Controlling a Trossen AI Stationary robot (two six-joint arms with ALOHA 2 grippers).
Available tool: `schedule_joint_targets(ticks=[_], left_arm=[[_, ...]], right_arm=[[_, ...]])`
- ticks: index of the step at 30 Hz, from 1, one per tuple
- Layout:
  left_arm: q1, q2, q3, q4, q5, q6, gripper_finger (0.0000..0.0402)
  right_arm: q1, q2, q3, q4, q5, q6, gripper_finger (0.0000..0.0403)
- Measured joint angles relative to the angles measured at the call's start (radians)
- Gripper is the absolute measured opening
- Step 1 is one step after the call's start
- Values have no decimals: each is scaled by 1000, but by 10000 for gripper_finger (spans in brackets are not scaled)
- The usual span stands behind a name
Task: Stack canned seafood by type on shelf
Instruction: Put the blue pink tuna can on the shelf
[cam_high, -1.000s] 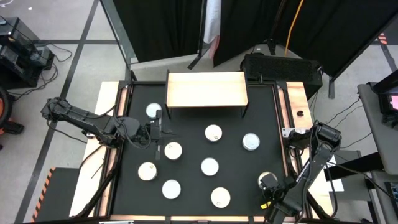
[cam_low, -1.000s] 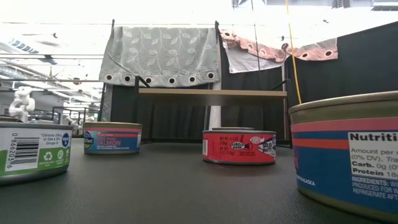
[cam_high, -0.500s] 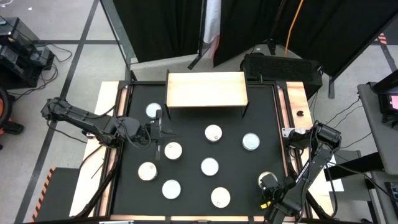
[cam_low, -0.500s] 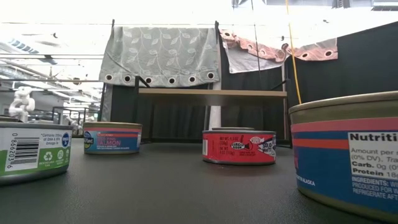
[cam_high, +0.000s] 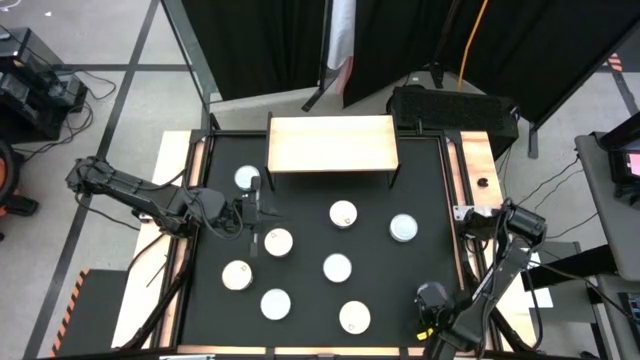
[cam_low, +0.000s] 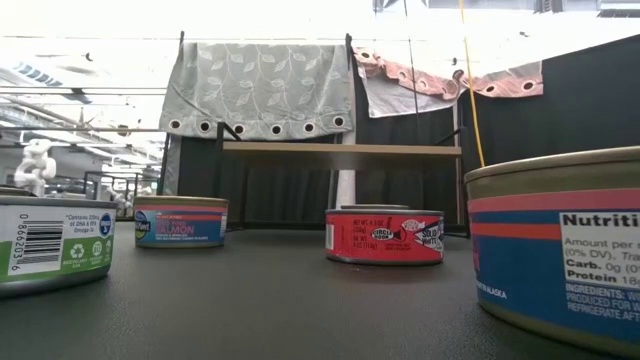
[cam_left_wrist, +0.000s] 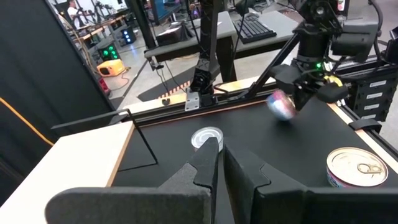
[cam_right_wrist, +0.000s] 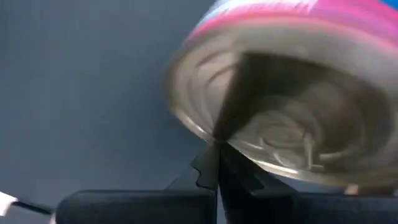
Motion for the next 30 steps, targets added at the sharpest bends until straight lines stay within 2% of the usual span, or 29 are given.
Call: schedule_joint_targets(ticks=[7, 25, 30], left_arm=[[0, 0, 0, -2, 0, -3, 29], [0, 0, 0, -2, -1, -10, 29], [0, 0, 0, -2, -1, -10, 29]], right_arm=[[7, 70, 2, 34, 1, -12, 0], [40, 70, 72, -23, 0, -5, 0], [40, 67, 141, -87, -4, -71, 0]])
